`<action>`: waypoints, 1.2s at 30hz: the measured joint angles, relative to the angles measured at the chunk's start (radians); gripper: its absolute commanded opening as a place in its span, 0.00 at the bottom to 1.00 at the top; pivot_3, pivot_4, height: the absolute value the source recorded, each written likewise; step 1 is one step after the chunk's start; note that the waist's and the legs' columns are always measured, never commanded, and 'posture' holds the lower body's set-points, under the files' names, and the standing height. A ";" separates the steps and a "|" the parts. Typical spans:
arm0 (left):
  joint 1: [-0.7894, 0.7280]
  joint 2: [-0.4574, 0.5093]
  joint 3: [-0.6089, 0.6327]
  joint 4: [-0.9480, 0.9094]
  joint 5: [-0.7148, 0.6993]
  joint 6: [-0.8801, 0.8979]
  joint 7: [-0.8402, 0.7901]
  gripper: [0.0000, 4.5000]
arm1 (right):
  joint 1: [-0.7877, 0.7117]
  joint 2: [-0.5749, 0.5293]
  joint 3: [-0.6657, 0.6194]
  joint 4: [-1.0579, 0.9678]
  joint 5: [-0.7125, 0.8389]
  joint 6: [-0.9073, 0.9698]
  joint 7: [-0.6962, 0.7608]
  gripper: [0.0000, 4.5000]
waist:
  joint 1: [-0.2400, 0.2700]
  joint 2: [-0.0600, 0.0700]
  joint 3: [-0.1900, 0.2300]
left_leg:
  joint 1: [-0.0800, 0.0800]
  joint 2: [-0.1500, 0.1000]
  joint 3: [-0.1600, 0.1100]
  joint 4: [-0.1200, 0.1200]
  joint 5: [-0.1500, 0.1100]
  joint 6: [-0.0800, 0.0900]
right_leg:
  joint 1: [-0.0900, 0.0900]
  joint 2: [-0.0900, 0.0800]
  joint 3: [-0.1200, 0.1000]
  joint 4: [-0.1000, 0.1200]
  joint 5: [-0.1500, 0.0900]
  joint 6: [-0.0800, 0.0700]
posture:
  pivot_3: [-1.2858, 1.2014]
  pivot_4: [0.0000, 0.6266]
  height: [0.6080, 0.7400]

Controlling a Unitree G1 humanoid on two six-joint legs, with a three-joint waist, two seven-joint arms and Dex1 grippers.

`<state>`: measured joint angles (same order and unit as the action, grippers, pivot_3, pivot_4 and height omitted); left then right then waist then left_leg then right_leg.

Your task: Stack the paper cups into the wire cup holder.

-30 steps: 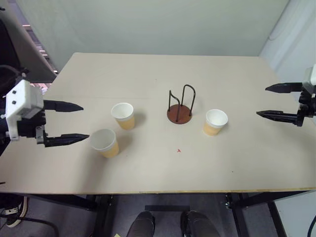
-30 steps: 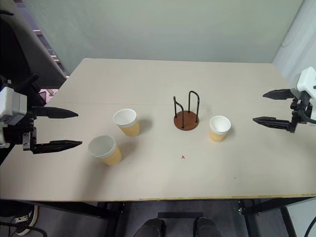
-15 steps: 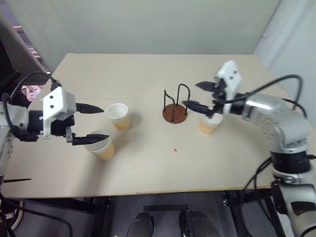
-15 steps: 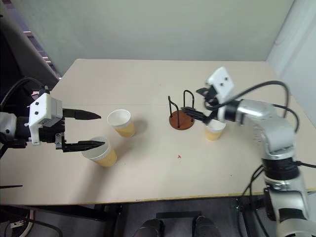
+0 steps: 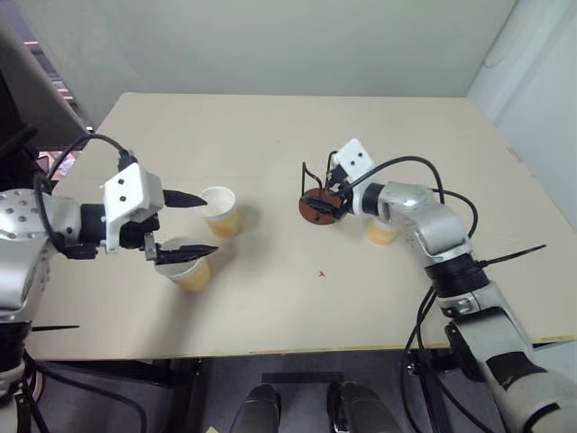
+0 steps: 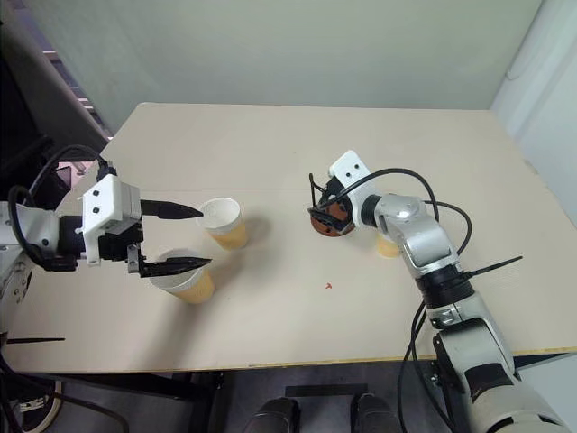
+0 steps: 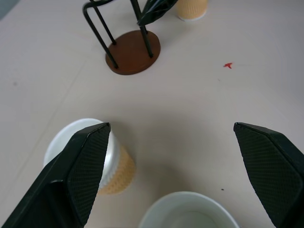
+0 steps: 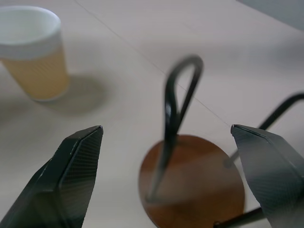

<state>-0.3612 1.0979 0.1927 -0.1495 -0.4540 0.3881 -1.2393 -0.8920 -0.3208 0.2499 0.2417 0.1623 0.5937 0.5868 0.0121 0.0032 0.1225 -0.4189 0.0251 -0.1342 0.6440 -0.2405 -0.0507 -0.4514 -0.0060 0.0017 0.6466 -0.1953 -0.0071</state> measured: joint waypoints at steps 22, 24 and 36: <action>-0.063 0.005 -0.065 -0.002 0.004 -0.009 -0.108 1.00 | 0.175 -0.283 -0.049 -0.402 0.269 -0.120 0.643 0.01 | 0.010 -0.001 0.000 | 0.001 0.004 0.003 0.002 0.002 -0.008 | 0.002 0.004 0.000 -0.001 0.002 -0.003 | 0.52 0.24 1.00; -0.067 0.007 -0.101 -0.003 0.011 -0.019 -0.136 1.00 | 0.204 -0.309 -0.044 -0.424 0.283 -0.169 0.726 0.01 | 0.008 -0.001 -0.001 | 0.002 0.004 0.003 0.003 0.000 -0.004 | 0.003 0.004 0.001 -0.001 0.003 -0.002 | 0.52 0.24 1.00; -0.119 -0.004 -0.198 -0.080 0.043 -0.016 -0.167 1.00 | 0.209 -0.320 0.040 -0.381 0.204 -0.265 0.815 0.01 | 0.003 -0.001 -0.001 | 0.007 0.006 0.003 0.003 0.004 0.000 | 0.006 0.006 0.002 -0.001 0.008 -0.006 | 0.52 0.24 1.00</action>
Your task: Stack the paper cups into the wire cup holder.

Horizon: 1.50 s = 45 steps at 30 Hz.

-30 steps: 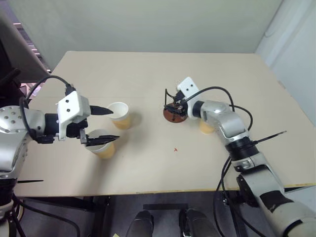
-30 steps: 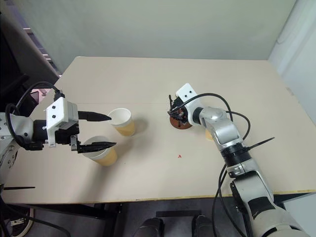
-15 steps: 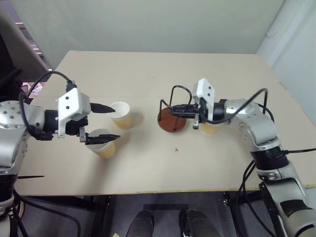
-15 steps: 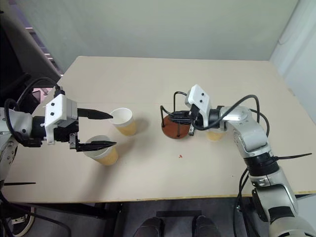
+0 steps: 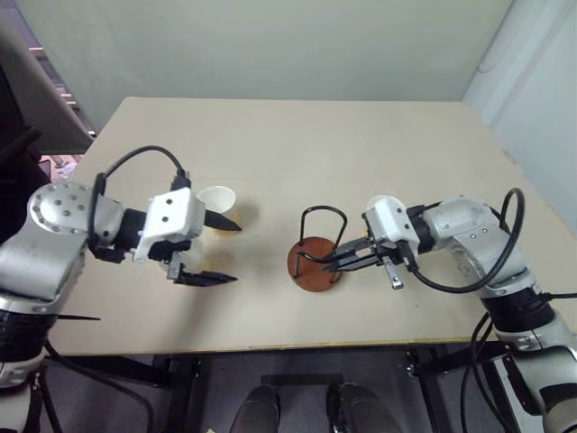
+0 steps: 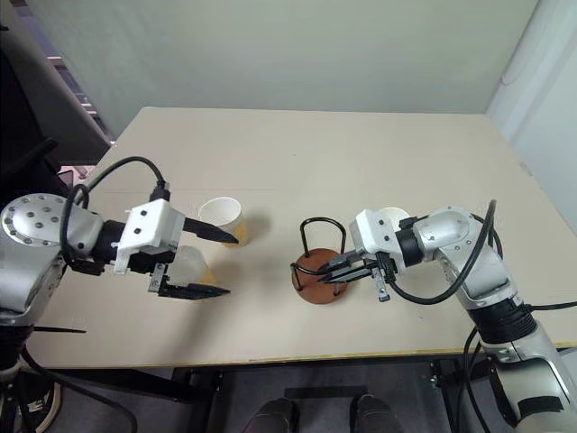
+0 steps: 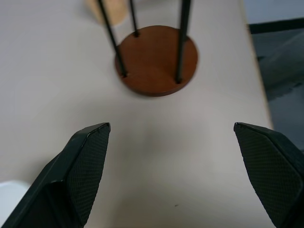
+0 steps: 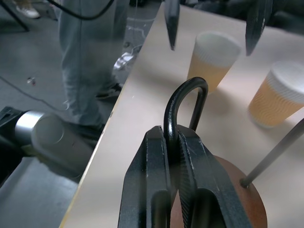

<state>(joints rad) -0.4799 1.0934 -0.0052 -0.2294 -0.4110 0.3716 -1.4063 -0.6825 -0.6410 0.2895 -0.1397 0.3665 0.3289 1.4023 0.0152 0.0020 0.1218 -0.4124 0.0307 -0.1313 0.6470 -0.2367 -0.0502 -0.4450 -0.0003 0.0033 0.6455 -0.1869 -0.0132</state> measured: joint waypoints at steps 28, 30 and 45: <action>-0.007 -0.128 0.009 0.039 0.010 0.036 0.148 1.00 | -0.074 -0.248 -0.109 0.297 -0.232 -0.080 -0.107 0.89 | 0.002 0.002 0.001 | 0.007 0.000 0.001 -0.002 -0.001 0.001 | 0.008 0.000 0.001 -0.001 0.000 0.002 | 0.52 0.24 1.00; 0.011 -0.128 0.010 0.020 0.002 0.051 0.151 1.00 | -0.075 -0.239 -0.108 0.313 -0.244 -0.097 -0.107 0.89 | 0.004 0.002 0.001 | 0.007 0.000 0.001 -0.002 -0.001 0.001 | 0.008 0.000 0.001 -0.002 0.000 0.002 | 0.52 0.24 1.00; 0.073 -0.121 0.061 -0.069 -0.027 0.112 0.197 1.00 | -0.087 -0.144 -0.052 0.442 -0.353 -0.193 -0.140 0.01 | 0.008 0.002 0.001 | 0.007 0.000 0.001 -0.002 -0.001 0.001 | 0.008 0.000 0.001 -0.002 0.000 0.001 | 0.52 0.24 1.00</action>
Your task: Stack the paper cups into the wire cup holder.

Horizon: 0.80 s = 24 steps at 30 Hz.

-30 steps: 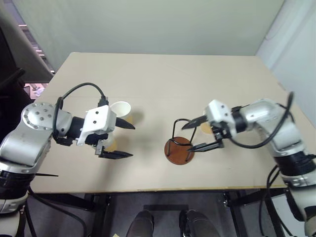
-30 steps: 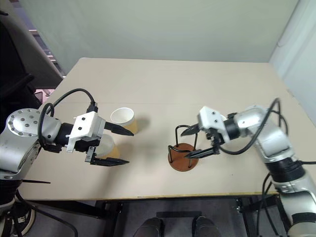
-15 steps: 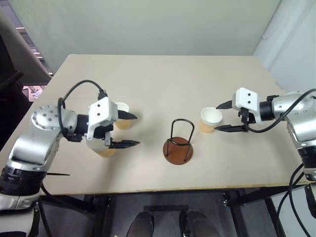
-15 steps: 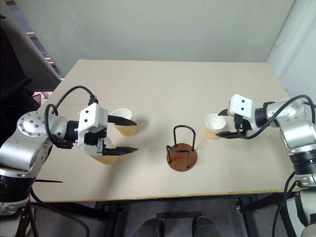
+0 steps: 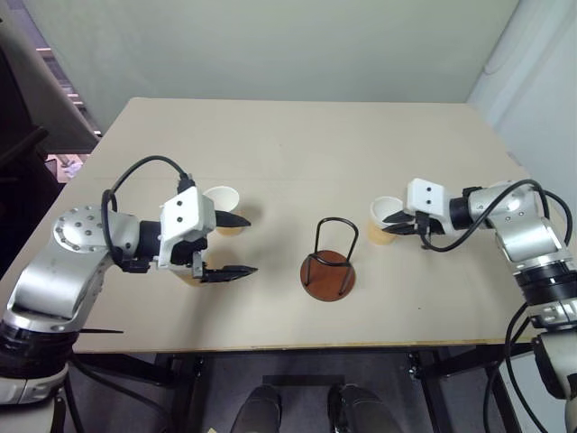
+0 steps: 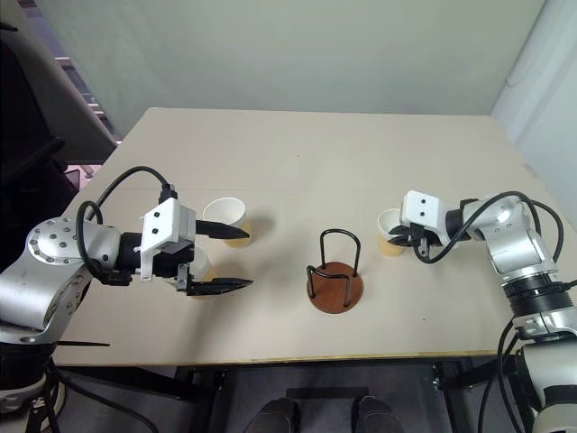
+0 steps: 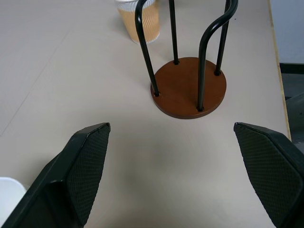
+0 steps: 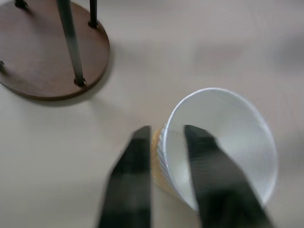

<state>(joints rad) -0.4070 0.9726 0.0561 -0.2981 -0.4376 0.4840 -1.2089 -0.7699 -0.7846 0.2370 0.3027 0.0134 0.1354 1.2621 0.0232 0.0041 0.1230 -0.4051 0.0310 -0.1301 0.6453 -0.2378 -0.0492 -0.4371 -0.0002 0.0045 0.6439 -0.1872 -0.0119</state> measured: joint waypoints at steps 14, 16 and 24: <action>-0.048 0.018 -0.004 0.050 0.005 -0.025 -0.051 1.00 | -0.150 -0.152 -0.259 -0.377 0.426 0.384 0.152 0.01 | 0.000 0.001 0.000 | -0.001 0.000 0.001 -0.001 -0.001 -0.002 | 0.000 0.002 0.000 -0.002 -0.003 -0.002 | 0.52 0.24 1.00; -0.048 0.026 -0.004 0.065 0.005 -0.031 -0.070 1.00 | -0.157 -0.152 -0.296 -0.505 0.554 0.492 0.149 0.01 | 0.000 0.000 0.000 | 0.000 0.000 0.001 -0.001 -0.001 -0.003 | 0.002 0.005 0.000 -0.002 -0.005 -0.003 | 0.52 0.24 1.00; -0.077 0.026 -0.026 0.102 0.010 -0.054 -0.095 1.00 | -0.039 -0.060 -0.159 -0.698 0.585 0.594 -0.014 0.01 | -0.001 0.000 0.000 | 0.002 0.002 -0.001 0.002 -0.001 -0.004 | 0.004 0.011 0.005 -0.001 -0.004 -0.002 | 0.52 0.24 1.00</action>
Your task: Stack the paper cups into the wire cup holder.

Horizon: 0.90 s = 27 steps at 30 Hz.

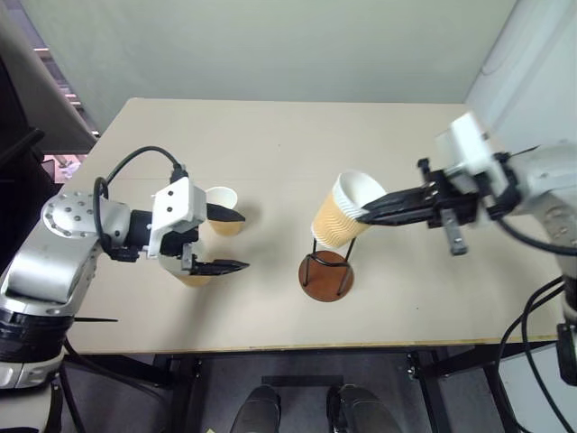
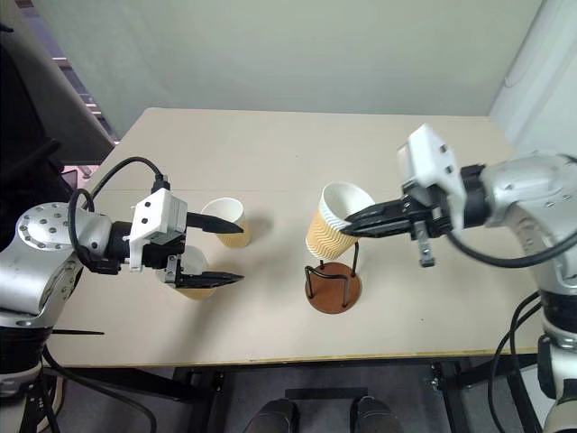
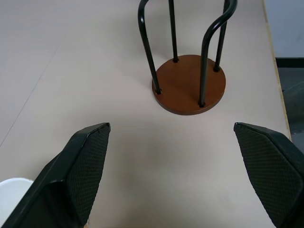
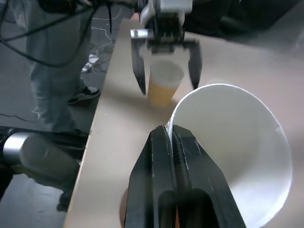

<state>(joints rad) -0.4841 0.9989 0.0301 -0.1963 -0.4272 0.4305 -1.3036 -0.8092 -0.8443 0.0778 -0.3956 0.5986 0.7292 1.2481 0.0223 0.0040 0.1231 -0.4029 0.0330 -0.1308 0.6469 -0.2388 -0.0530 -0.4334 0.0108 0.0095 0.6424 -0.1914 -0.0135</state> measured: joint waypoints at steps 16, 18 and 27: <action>0.024 0.123 0.052 0.003 0.001 -0.042 -0.042 1.00 | 0.042 -0.050 0.063 0.000 -0.049 -0.037 0.011 1.00 | 0.000 0.000 0.000 | -0.001 0.002 0.001 -0.001 -0.002 0.001 | -0.002 0.002 0.000 -0.001 0.000 0.000 | 0.52 0.24 1.00; 0.031 0.162 0.073 0.020 0.004 -0.063 -0.065 1.00 | 0.041 -0.063 0.056 0.013 -0.049 -0.040 0.014 1.00 | 0.000 0.000 0.000 | -0.002 0.002 0.001 -0.001 -0.002 0.001 | -0.002 0.002 0.000 -0.001 -0.001 -0.001 | 0.52 0.24 1.00; 0.206 0.365 0.225 0.043 0.031 -0.166 -0.256 1.00 | 0.105 -0.134 -0.093 0.127 -0.052 -0.088 0.016 1.00 | 0.002 -0.001 0.000 | -0.002 0.003 0.001 -0.001 -0.007 0.001 | -0.004 0.002 0.001 0.001 -0.006 -0.007 | 0.52 0.24 1.00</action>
<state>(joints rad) -0.2776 1.3635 0.2554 -0.1536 -0.3959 0.2649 -1.5598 -0.7045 -0.9781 -0.0153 -0.2685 0.5462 0.6416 1.2639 0.0243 0.0032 0.1232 -0.4048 0.0357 -0.1298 0.6459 -0.2458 -0.0518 -0.4379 0.0127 0.0109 0.6436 -0.1979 -0.0210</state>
